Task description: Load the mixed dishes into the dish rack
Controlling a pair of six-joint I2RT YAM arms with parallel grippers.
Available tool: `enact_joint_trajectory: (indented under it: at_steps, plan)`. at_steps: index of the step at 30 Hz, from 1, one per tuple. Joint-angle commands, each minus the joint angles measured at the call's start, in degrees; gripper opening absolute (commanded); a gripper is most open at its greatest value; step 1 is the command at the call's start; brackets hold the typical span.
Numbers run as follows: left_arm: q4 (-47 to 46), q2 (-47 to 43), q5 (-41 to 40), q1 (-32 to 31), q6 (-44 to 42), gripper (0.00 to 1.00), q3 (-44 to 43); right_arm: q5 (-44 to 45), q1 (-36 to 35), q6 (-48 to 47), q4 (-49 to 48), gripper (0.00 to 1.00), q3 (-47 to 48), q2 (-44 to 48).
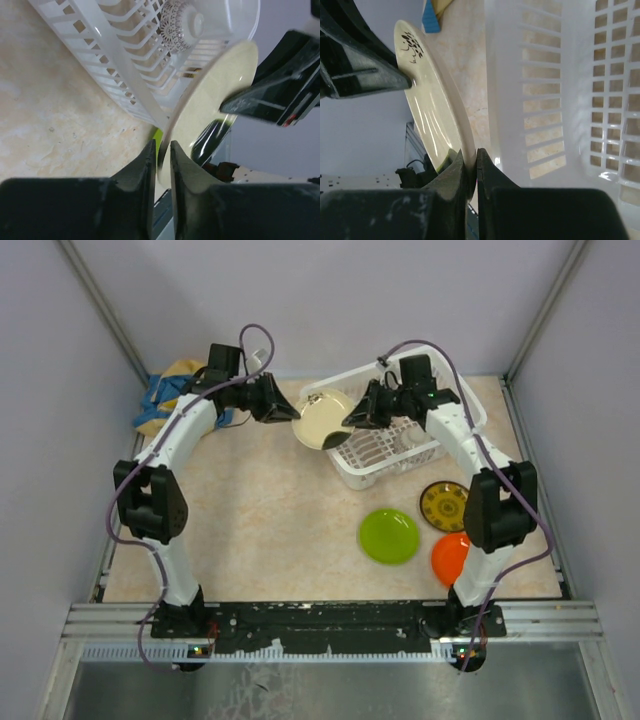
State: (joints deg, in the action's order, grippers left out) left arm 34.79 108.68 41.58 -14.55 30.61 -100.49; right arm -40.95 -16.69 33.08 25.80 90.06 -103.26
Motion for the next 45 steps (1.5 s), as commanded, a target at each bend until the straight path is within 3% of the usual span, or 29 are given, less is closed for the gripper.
enact_joint_trajectory:
  at_steps: [1, 9, 13, 17, 24, 32, 39, 45]
  plan:
    - [-1.53, 3.22, -2.03, -0.31, 0.13, 0.38, -6.52, -1.06, 1.03, 0.24, 3.48, 0.00, 3.67, 2.39]
    - [-0.99, 9.83, -7.37, 0.98, -2.67, 0.72, -18.85, 1.63, 5.62, -1.63, 11.06, 0.00, 7.78, 2.87]
    - [-2.45, 14.87, -9.15, 1.02, -5.58, 0.76, -24.72, 6.93, 5.84, -5.07, 18.23, 0.00, 12.74, 2.18]
    - [-8.81, 17.83, -10.39, 1.01, -7.05, 0.77, -24.93, 11.65, 6.35, -7.34, 21.64, 0.00, 15.59, 2.13]
    - [-11.70, 24.71, -11.10, 0.94, -9.38, 0.74, -28.04, 21.96, 8.17, -9.13, 25.01, 0.00, 17.10, 4.07]
    - [-14.65, 27.32, -11.63, 0.37, -11.58, 0.71, -28.68, 25.30, 11.79, -10.99, 27.98, 0.00, 18.61, 3.86]
    - [-14.86, 29.23, -11.06, -0.69, -11.27, 0.47, -30.14, 26.87, 13.33, -10.61, 27.71, 0.00, 17.17, 4.79]
    - [-13.33, 30.46, -10.22, -1.54, -11.41, 0.51, -30.46, 26.38, 16.18, -9.97, 26.94, 0.00, 16.55, 5.40]
